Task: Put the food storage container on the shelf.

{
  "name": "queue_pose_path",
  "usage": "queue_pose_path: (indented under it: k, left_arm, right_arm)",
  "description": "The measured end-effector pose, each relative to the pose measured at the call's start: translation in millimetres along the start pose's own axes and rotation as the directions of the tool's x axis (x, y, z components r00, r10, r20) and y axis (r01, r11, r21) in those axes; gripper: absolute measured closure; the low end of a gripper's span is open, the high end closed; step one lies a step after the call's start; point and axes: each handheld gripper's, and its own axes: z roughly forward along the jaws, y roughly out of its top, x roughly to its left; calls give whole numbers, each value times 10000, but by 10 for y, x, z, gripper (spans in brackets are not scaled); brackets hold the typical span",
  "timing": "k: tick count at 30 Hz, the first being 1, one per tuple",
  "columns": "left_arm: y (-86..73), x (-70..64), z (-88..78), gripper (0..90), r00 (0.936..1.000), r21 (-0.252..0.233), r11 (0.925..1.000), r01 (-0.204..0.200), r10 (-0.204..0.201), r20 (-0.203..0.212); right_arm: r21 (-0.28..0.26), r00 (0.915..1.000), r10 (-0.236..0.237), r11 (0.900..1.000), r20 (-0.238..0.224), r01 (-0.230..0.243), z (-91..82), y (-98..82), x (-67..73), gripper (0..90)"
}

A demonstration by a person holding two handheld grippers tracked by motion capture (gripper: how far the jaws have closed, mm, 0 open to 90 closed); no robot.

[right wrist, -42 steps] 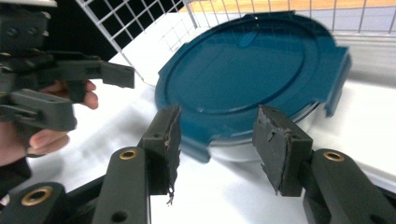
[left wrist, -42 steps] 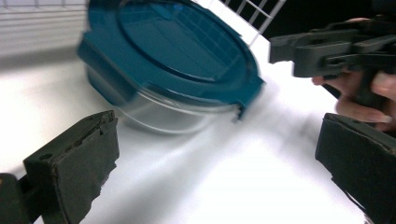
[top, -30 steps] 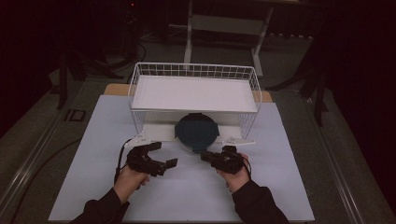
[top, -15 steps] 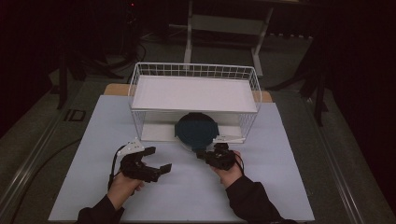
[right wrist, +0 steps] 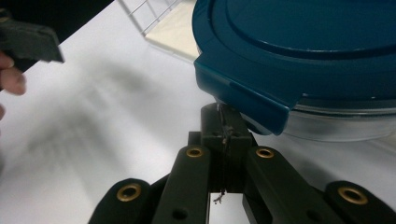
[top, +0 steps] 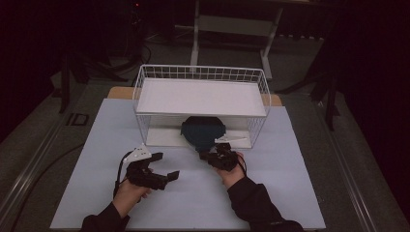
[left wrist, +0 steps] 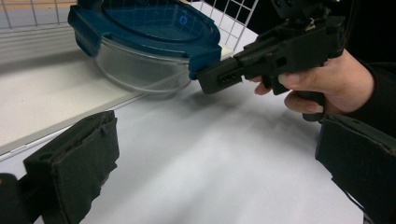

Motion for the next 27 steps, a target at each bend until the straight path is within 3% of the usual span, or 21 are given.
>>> queue_pose_path:
  k: [17,21,27]
  left_arm:
    - [3,10,-19,0,10000,-150,9999,5,-5,33]
    - [4,13,-18,0,10000,-121,9999,9,-8,33]
    - [5,15,-17,0,10000,-132,9999,6,-5,43]
  right_arm:
    - [-279,9978,176,9995,637,-159,140,193,-171,898]
    - [-317,9980,314,9991,543,-297,148,214,-215,899]
    - [-375,9983,88,9993,581,-67,152,205,-185,888]
